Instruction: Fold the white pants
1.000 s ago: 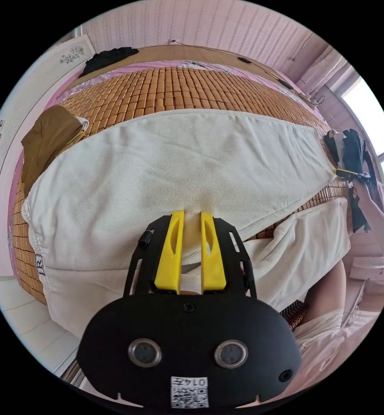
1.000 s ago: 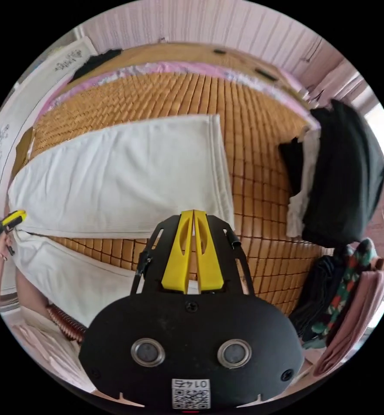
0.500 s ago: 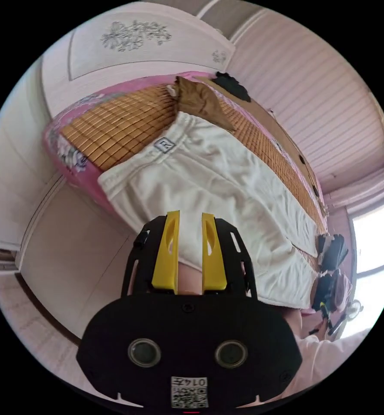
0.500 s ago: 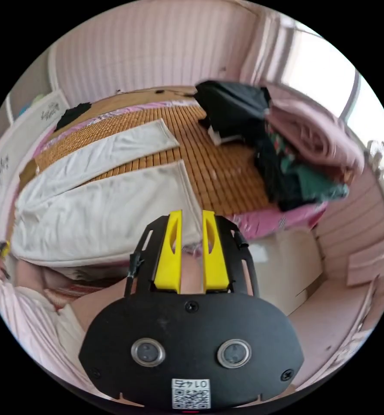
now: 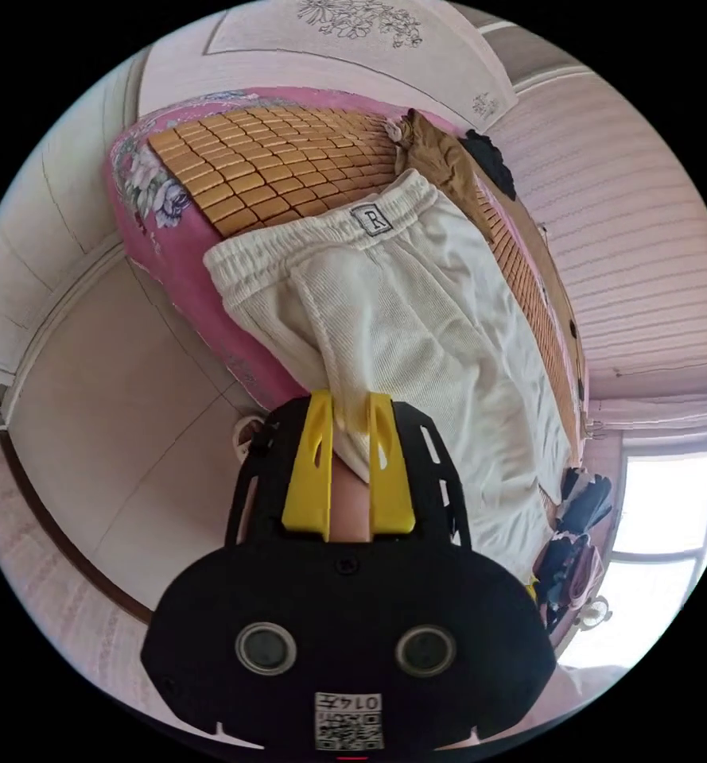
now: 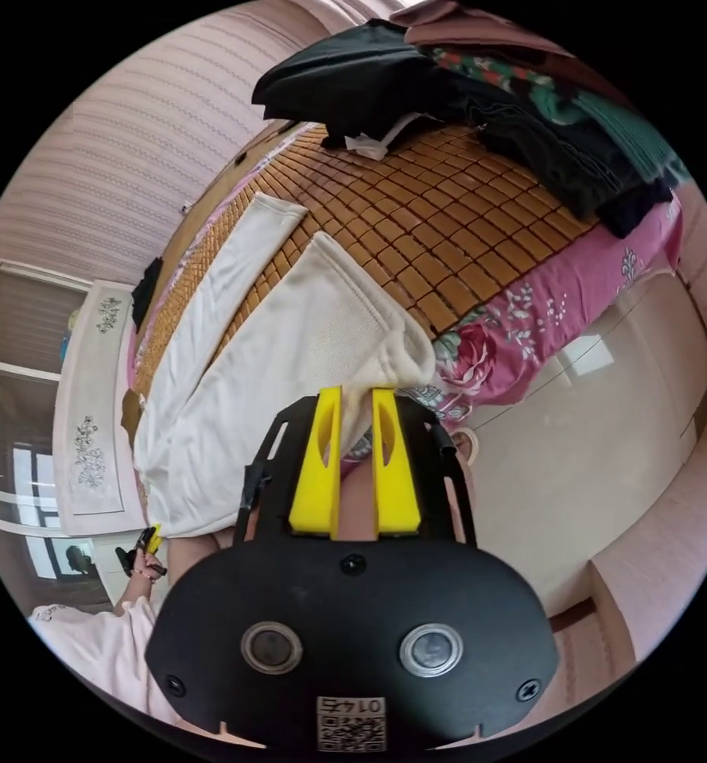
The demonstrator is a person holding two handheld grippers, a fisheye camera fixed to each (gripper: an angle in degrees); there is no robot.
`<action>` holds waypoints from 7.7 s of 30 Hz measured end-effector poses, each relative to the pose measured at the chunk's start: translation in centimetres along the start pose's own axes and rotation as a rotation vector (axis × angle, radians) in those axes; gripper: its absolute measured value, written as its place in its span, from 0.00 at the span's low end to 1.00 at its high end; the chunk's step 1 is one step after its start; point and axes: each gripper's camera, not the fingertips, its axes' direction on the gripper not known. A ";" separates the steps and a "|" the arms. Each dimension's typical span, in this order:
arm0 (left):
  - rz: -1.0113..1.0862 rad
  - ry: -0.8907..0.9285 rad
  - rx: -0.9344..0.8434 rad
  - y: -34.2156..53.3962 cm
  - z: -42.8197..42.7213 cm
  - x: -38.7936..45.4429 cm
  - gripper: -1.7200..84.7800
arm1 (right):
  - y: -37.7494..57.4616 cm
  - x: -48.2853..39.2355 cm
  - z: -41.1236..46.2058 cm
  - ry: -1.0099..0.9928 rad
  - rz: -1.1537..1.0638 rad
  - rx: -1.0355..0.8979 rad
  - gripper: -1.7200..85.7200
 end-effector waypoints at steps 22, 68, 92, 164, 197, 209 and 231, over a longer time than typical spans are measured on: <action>0.399 0.226 0.255 -3.2 -12.2 7.8 0.07 | -17.5 -16.3 -10.2 -0.028 -0.466 0.217 0.05; 0.211 -0.041 -0.045 3.3 -0.5 12.4 0.09 | 4.2 7.2 -12.6 0.043 0.075 0.119 0.10; 1.553 -0.368 -0.444 19.2 23.1 56.3 0.06 | -2.3 -8.6 -3.8 0.319 -0.530 0.214 0.05; 0.570 -0.295 -0.070 -2.8 5.5 26.5 0.05 | 10.2 -50.2 50.0 0.262 -1.464 -0.418 0.04; 1.440 0.087 -0.395 27.6 17.8 44.4 0.01 | 6.3 -46.8 56.4 0.387 -1.365 -0.423 0.02; 1.650 -0.157 -0.431 32.2 22.5 44.6 0.01 | -0.4 -46.1 53.0 0.394 -1.371 -0.496 0.02; 1.270 -0.211 -0.265 25.5 18.0 41.6 0.01 | -12.5 11.0 11.5 -0.061 0.138 0.371 0.25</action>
